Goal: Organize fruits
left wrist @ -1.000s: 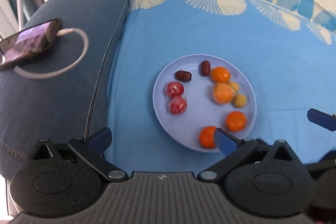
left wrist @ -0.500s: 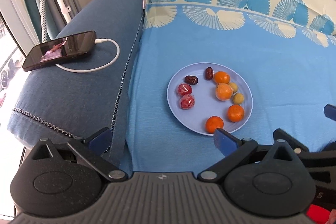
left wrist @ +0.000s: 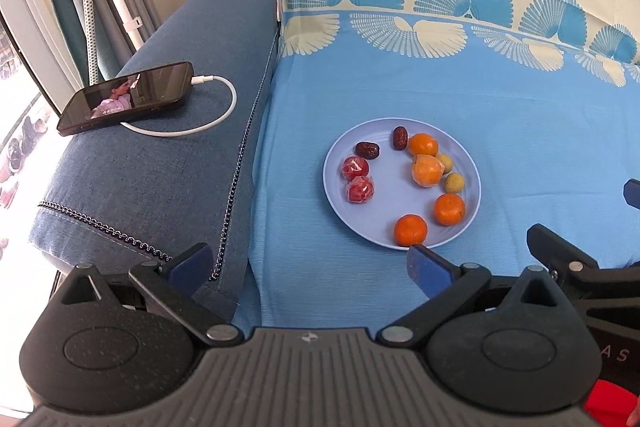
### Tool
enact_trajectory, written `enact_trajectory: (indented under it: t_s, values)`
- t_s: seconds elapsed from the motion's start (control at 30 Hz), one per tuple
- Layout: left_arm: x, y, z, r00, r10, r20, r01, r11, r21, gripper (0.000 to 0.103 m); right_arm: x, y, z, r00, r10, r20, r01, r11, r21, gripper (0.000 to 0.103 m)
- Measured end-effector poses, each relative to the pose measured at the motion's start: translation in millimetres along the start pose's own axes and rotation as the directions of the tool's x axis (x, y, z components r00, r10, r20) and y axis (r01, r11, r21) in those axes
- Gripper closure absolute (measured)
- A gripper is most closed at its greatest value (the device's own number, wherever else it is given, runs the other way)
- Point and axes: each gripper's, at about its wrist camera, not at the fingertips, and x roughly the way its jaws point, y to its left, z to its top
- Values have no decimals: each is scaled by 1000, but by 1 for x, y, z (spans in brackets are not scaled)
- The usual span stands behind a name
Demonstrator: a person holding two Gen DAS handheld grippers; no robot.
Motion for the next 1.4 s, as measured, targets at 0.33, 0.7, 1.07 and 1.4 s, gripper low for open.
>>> enact_trajectory:
  t_s: [0.33, 0.7, 1.07, 1.4]
  values:
    - [0, 1, -2, 1000, 2, -3, -2, 1000, -3, 0, 0, 1, 0, 1000, 0, -2, 0, 1000, 1, 1]
    - [0, 2, -3, 1000, -2, -4, 2, 1000, -3, 0, -1, 1, -2, 1000, -1, -4, 1, 1000, 3, 1]
    - [4, 1, -4, 1000, 3, -14, -3, 1000, 7, 0, 0, 0, -4, 1000, 3, -7, -3, 1000, 5, 1]
    - [6, 1, -5, 1000, 2, -26, -2, 1000, -10, 0, 0, 0, -3, 1000, 14, -5, -14, 1000, 10, 1]
